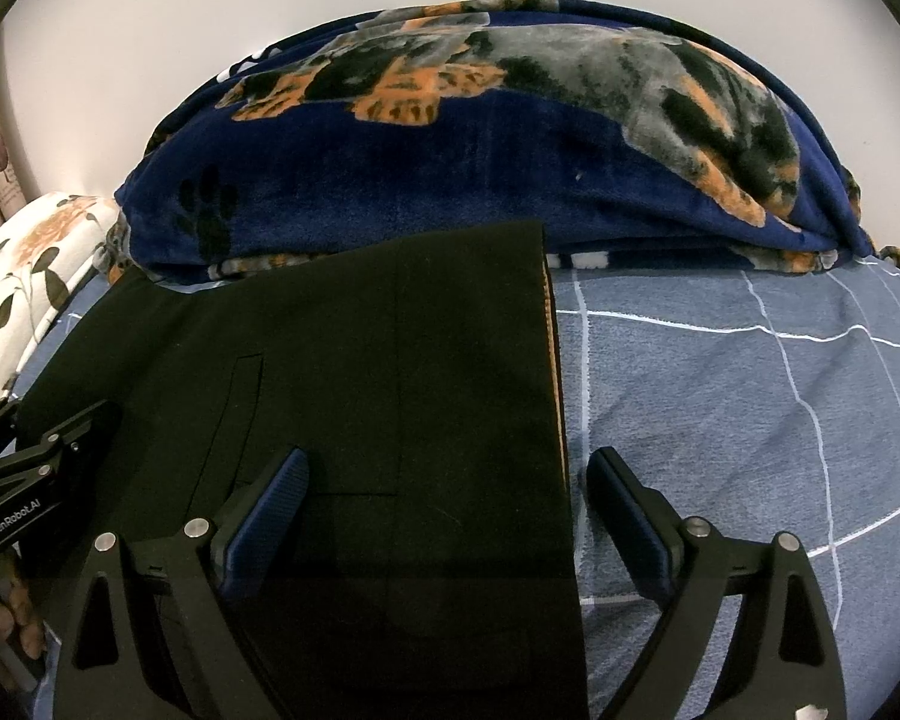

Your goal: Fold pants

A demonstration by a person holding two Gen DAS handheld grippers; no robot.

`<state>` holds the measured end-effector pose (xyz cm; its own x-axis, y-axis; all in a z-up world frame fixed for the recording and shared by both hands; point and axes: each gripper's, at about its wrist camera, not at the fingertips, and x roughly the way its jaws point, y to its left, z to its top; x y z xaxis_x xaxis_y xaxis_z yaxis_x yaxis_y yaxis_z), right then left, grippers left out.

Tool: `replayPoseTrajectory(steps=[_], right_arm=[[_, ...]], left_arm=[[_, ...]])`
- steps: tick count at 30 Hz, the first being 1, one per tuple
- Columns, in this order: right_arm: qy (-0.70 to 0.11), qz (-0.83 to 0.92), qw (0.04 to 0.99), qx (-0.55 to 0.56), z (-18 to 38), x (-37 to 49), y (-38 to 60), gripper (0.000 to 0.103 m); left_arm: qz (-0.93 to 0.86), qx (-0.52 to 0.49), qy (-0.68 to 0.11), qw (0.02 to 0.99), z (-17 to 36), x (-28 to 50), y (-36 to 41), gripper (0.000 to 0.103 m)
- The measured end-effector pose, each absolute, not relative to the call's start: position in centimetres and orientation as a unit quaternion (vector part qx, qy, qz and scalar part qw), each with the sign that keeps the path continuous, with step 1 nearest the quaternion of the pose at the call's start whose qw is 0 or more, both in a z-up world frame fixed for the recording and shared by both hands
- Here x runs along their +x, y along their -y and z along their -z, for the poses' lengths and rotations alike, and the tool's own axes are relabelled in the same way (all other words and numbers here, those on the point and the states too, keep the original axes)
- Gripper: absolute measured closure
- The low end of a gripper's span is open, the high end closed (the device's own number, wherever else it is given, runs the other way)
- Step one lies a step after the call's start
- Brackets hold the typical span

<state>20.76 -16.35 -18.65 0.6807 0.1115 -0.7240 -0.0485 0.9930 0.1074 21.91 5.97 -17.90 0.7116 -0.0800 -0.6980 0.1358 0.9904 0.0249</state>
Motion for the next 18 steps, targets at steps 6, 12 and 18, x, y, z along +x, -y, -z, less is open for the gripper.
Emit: replayPoseTrajectory(steps=[6,12,18], right_arm=[[-0.397,-0.043,0.916,0.039,18.68,20.85,16.43,0.010],[-0.397,-0.043,0.916,0.039,18.69,20.88,16.47,0.009],[-0.405,-0.040,0.913,0.040,18.79,21.21,16.82,0.002]], left_arm=[[0.059,0.037,-0.375,0.924,17.94,21.86,-5.88,0.040],[0.057,0.037,-0.373,0.925,17.91,21.91,-6.02,0.040],[0.018,0.047,-0.365,0.930,17.51,21.73,-6.60,0.017]])
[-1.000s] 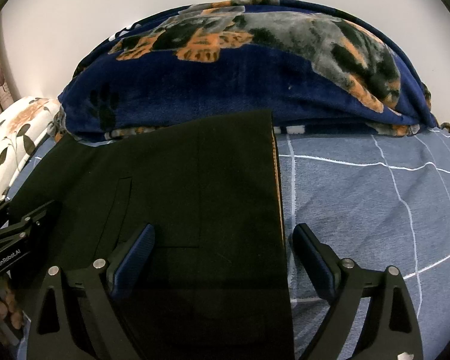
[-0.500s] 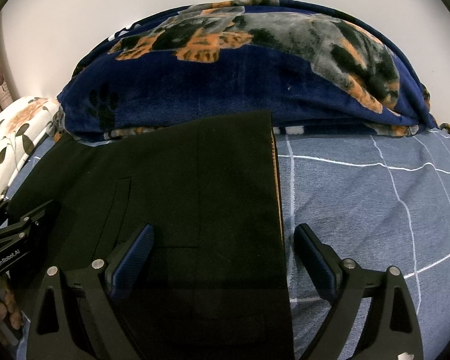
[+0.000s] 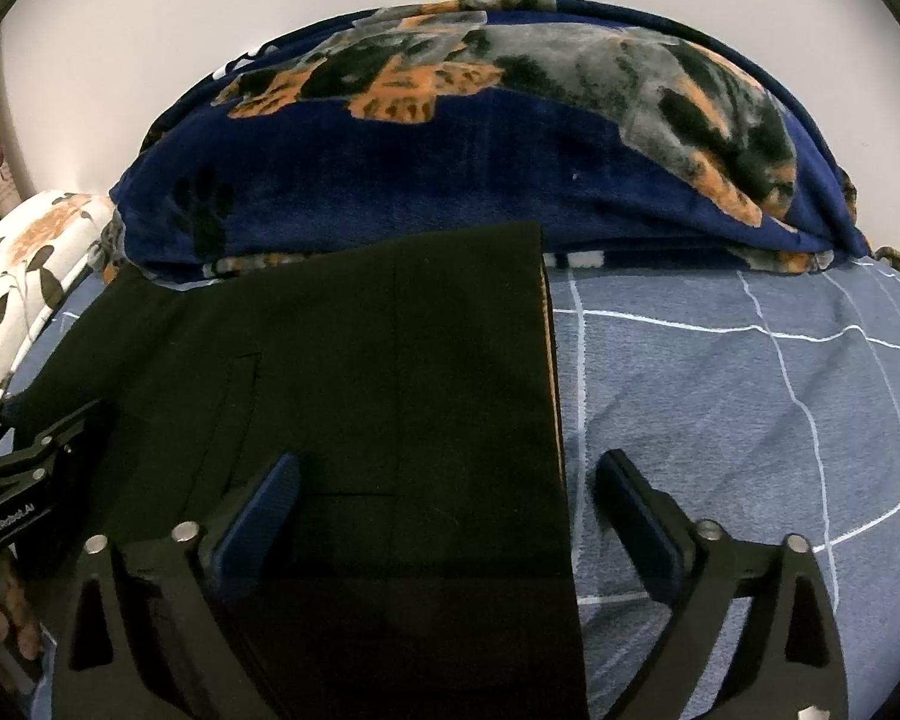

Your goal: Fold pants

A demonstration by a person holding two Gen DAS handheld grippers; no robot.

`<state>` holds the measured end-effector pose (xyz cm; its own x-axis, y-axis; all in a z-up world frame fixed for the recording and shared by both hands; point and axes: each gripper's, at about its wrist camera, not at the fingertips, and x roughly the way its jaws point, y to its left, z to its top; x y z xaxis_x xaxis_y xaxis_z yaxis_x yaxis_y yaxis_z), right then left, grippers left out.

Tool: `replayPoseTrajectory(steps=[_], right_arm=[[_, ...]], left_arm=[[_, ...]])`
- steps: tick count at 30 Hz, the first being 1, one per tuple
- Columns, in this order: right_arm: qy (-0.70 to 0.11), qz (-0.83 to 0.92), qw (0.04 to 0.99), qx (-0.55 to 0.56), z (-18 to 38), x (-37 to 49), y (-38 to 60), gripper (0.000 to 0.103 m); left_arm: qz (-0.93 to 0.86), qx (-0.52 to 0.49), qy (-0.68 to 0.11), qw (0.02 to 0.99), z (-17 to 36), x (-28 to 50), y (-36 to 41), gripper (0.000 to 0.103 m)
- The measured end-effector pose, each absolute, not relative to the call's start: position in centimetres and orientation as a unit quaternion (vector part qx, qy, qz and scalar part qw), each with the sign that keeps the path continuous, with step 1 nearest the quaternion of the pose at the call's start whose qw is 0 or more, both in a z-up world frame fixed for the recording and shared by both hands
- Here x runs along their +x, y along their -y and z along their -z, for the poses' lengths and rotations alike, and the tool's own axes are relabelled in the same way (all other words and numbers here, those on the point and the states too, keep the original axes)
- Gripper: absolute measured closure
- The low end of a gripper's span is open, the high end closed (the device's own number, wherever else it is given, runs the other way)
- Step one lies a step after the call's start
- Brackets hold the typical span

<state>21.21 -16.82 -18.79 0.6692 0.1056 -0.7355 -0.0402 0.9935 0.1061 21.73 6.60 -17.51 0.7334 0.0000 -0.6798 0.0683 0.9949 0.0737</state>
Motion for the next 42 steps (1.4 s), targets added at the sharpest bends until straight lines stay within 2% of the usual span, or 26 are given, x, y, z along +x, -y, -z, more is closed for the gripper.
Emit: replayPoseTrajectory(steps=[3,5,6,8,9,15,20,28,37,42], right_arm=[[-0.408,-0.019,0.912,0.025,17.6,20.7,16.9,0.002],[-0.371,-0.005,0.928,0.012,15.2,18.9,17.1,0.002],[-0.355,-0.006,0.935,0.014,14.0,17.9,17.4,0.002],[-0.334,-0.028,0.941,0.039,11.7,15.7,18.4,0.002],[-0.328,-0.036,0.942,0.051,10.9,14.6,18.8,0.002],[-0.307,-0.068,0.945,0.086,8.2,7.8,20.4,0.001],[-0.295,-0.078,0.947,0.099,6.4,4.3,20.7,0.001],[-0.276,-0.073,0.952,0.111,4.3,0.0,23.0,0.001],[-0.260,-0.071,0.956,0.114,3.1,-2.6,23.9,0.000],[-0.268,-0.075,0.954,0.108,3.4,-2.7,23.4,0.000]], left_arm=[[-0.010,0.074,-0.355,0.932,16.3,20.8,-6.8,0.016],[-0.032,0.089,-0.339,0.936,14.6,19.5,-6.7,0.015],[-0.032,0.089,-0.323,0.942,13.2,18.5,-6.8,0.013],[-0.024,0.077,-0.299,0.951,11.1,16.6,-6.8,0.002],[-0.020,0.064,-0.281,0.957,9.6,15.4,-7.0,0.001],[-0.029,0.044,-0.231,0.972,4.1,10.2,-6.3,0.000],[-0.036,0.060,-0.210,0.975,0.4,5.7,-4.4,0.000],[-0.020,0.051,-0.124,0.991,-5.8,-2.0,-2.3,0.000],[0.025,0.010,-0.118,0.993,-6.8,-4.0,-0.8,0.000],[0.023,0.024,-0.138,0.990,-6.2,-3.7,0.0,0.000]])
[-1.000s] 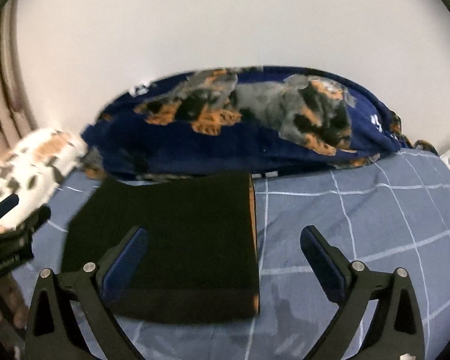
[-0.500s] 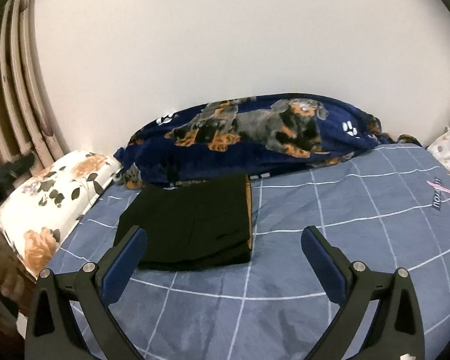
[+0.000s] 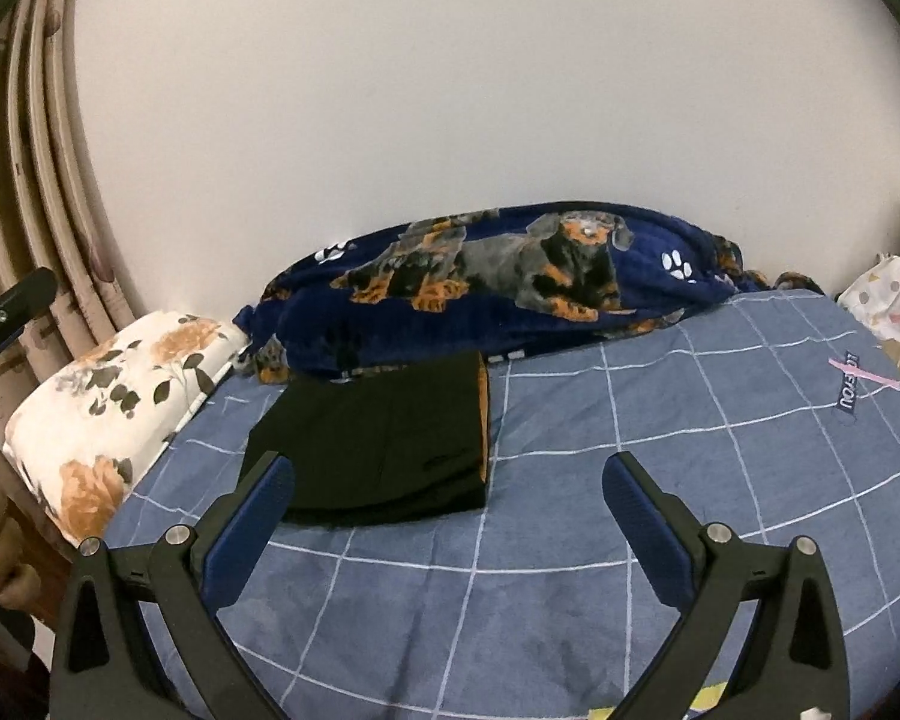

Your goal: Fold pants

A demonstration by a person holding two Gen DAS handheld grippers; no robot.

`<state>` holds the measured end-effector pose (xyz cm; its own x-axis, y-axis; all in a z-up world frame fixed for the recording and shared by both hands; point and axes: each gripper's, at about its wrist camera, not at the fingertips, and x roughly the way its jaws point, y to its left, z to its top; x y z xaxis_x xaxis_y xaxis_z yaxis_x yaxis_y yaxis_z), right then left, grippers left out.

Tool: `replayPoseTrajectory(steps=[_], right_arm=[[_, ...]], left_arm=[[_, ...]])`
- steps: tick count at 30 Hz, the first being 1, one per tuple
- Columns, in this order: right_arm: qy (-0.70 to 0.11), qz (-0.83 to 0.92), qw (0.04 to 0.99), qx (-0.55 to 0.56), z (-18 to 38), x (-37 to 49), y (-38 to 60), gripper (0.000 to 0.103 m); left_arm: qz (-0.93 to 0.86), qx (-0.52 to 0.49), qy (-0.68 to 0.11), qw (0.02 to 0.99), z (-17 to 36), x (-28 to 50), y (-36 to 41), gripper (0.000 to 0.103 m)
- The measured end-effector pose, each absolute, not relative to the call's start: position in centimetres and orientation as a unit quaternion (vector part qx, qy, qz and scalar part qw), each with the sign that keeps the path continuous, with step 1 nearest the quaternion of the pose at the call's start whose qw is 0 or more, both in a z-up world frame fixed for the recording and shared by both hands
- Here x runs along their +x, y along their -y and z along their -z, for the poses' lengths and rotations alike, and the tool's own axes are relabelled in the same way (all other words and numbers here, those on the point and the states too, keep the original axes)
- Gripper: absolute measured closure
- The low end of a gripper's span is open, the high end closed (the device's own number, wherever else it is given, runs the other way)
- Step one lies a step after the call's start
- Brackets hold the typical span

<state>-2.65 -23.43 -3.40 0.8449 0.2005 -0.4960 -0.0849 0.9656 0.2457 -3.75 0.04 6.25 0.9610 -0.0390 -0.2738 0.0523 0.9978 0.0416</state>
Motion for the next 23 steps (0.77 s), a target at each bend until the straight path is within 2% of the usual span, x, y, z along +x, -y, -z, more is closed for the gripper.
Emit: replayPoseTrajectory(steps=[23], right_arm=[[-0.290,-0.098,0.949,0.077,4.3,-2.2,20.2,0.000]], left_arm=[[0.023,0.000,-0.214,0.977,-1.5,-0.9,-1.1,0.000]])
